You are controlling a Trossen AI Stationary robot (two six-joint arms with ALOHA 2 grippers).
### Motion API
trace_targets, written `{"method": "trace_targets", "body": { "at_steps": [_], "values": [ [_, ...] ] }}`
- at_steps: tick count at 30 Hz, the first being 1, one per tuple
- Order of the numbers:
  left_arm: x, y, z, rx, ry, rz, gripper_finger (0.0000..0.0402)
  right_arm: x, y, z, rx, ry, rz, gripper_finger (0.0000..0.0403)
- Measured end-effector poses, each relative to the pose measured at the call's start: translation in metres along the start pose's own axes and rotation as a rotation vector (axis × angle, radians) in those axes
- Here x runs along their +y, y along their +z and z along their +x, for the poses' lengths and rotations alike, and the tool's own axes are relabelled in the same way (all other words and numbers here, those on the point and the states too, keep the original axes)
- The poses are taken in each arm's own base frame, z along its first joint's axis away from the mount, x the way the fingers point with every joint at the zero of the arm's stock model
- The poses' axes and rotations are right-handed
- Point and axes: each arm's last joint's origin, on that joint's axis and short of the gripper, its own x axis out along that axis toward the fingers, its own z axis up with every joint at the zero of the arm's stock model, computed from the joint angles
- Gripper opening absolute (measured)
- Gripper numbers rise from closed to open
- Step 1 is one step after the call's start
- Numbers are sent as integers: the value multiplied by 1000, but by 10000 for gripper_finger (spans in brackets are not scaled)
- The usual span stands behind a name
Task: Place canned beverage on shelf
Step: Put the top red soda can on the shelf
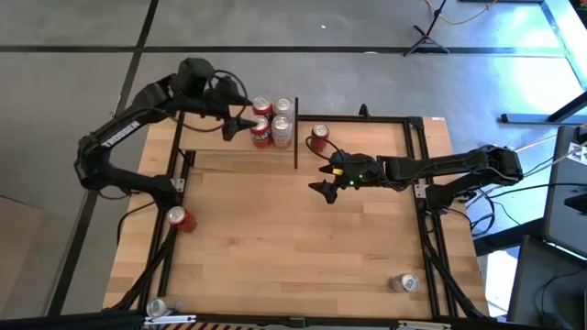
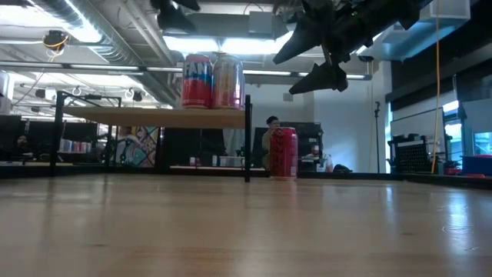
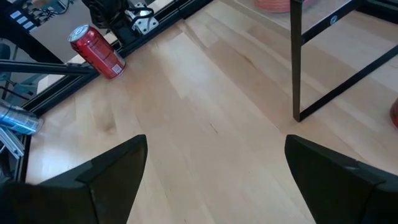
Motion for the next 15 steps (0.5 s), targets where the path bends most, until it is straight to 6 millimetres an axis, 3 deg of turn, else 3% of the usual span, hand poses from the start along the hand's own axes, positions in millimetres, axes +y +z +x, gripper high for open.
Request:
{"method": "trace_targets", "body": {
  "at_steps": [6, 10, 15],
  "values": [
    [-23, -13, -20, -31, 10, 27, 343, 0, 0, 0, -1, -4, -10, 367],
    [-36, -33, -23, -34, -10, -22, 343, -2, 2, -2, -33, -50, -38, 367],
    [-51, -59, -21, -18, -67, -81, 343, -17, 19, -14, -100, -88, -5, 367]
  ]
}}
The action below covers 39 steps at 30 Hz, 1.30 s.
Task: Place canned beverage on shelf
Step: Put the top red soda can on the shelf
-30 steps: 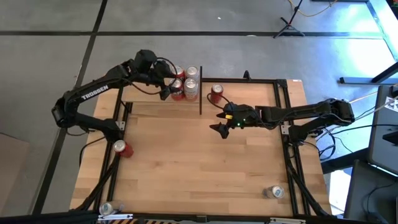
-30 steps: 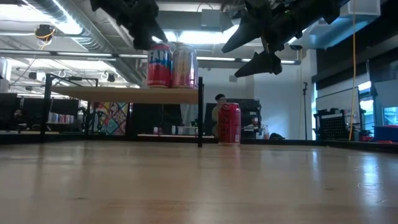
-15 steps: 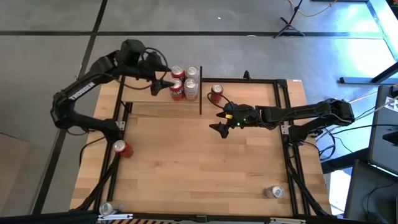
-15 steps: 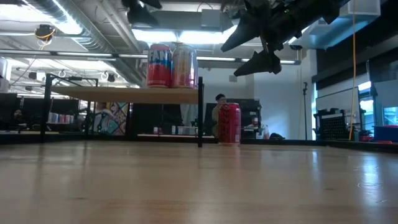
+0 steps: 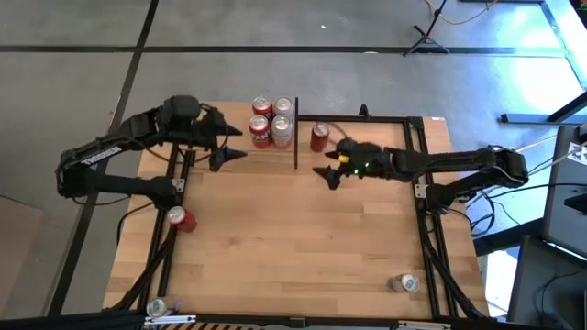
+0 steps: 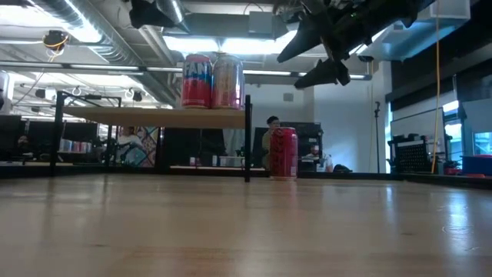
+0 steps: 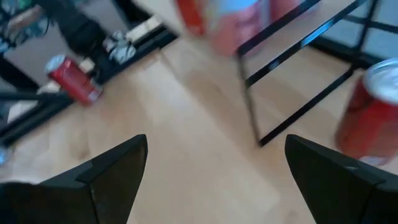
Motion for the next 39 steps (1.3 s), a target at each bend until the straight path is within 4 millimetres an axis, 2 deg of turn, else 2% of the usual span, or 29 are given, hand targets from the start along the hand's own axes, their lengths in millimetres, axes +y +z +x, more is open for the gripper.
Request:
{"method": "trace_targets", "body": {
  "at_steps": [5, 10, 21, 27, 32, 39],
  "values": [
    [-11, -8, 0, -29, -21, -20, 343, -25, 21, -11, -52, -26, 0, 367],
    [-17, -9, 5, -16, -12, -7, 343, -57, 35, -13, -60, -94, -49, 367],
    [-18, -9, 11, -13, 36, -97, 343, -113, 51, -14, -35, -181, -221, 367],
    [-16, -9, 11, -31, 105, -152, 343, -132, 46, 5, 25, -141, -264, 367],
    [-16, -8, 11, -41, 102, -191, 343, -139, 41, 32, 22, -98, -274, 367],
    [-16, -6, 11, -59, 98, -217, 343, -149, 33, 58, 16, -109, -291, 367]
  ]
}}
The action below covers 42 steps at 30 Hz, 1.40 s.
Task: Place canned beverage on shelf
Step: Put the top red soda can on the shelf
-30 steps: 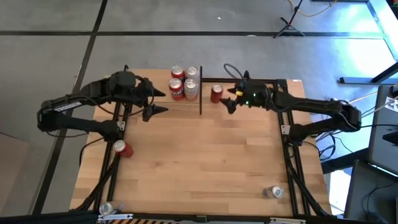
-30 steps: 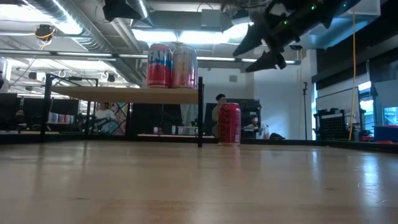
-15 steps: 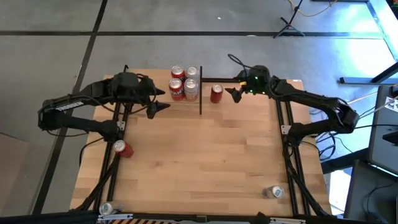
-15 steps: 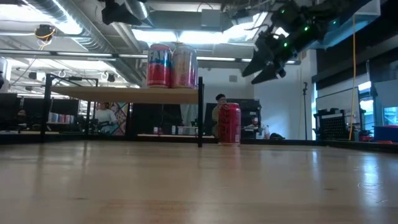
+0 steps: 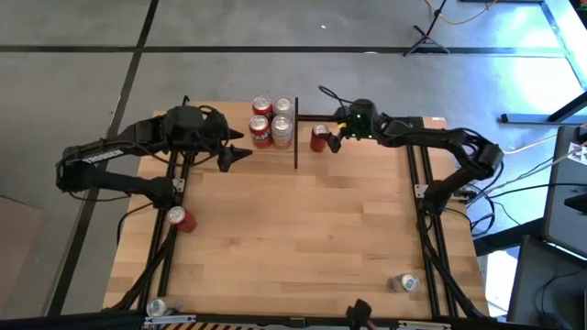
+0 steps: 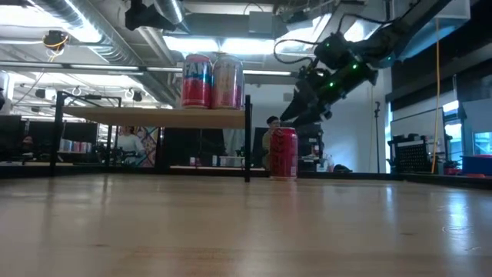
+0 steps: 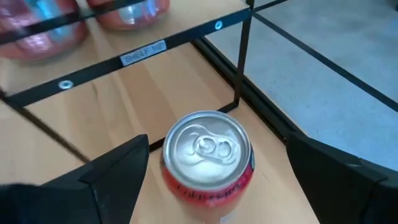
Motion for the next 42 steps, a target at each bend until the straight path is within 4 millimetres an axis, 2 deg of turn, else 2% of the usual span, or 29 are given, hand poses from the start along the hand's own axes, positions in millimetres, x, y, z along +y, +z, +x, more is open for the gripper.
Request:
{"method": "trace_targets", "body": {
  "at_steps": [5, 16, 19, 24, 30, 33, 36, 42],
  "values": [
    [0, 1, 0, -10, -5, -18, 343, -2, -8, 16, 6, -6, 0, 367],
    [-1, 1, 0, -15, -7, -19, 343, -5, -21, 34, 25, -28, 0, 365],
    [-1, 2, 0, -13, -16, -19, 343, -6, -23, 36, 37, -39, 1, 344],
    [-1, 1, 0, -12, -18, -14, 343, -5, -22, 35, 38, -15, 9, 266],
    [-1, 1, 0, -10, -17, 12, 343, 2, -17, 20, 72, 42, 54, 266],
    [-1, 1, 0, -1, -24, 16, 343, 14, -6, 6, 50, 99, 60, 266],
    [-2, 0, 0, 14, -55, 22, 343, 35, -2, -7, 75, 159, 34, 266],
    [-3, -2, 0, 48, -102, 34, 343, 99, -4, -17, 95, 328, -26, 266]
  ]
}}
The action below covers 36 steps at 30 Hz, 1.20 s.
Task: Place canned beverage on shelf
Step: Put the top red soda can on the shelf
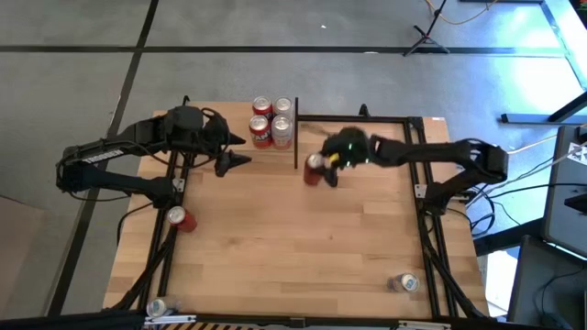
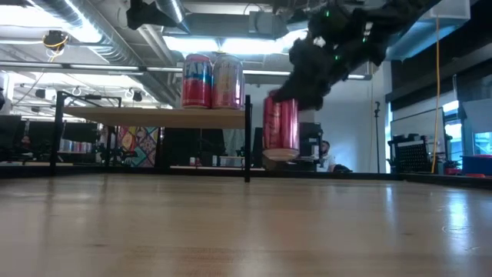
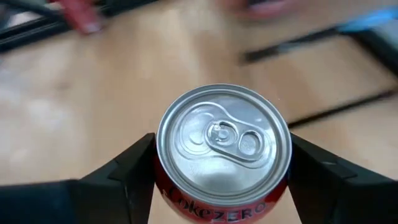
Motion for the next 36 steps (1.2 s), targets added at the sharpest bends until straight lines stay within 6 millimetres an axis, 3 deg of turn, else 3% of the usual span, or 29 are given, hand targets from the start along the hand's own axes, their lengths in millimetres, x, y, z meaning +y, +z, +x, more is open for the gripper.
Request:
{"method": "trace_targets", "body": {
  "at_steps": [6, 10, 14, 23, 25, 31, 36],
  "values": [
    [-1, -3, 0, 36, -34, 10, 343, 62, -13, 25, 0, 84, -79, 266],
    [-2, -3, 0, 45, -53, 22, 343, 85, -21, 42, -48, 82, -111, 266],
    [-6, -5, 2, 61, -69, 41, 343, 91, -30, 62, -12, 84, -119, 266],
    [-18, -10, 10, 92, -73, 21, 343, 105, -17, 91, 6, 98, -205, 268],
    [-20, -11, 11, 93, -67, 9, 343, 106, -17, 94, 1, 104, -208, 288],
    [-25, -14, 13, 103, -68, 24, 343, 106, -18, 95, 13, 109, -201, 364],
    [-30, -16, 17, 110, -63, 47, 343, 109, -4, 79, -7, 113, -170, 386]
  ]
}}
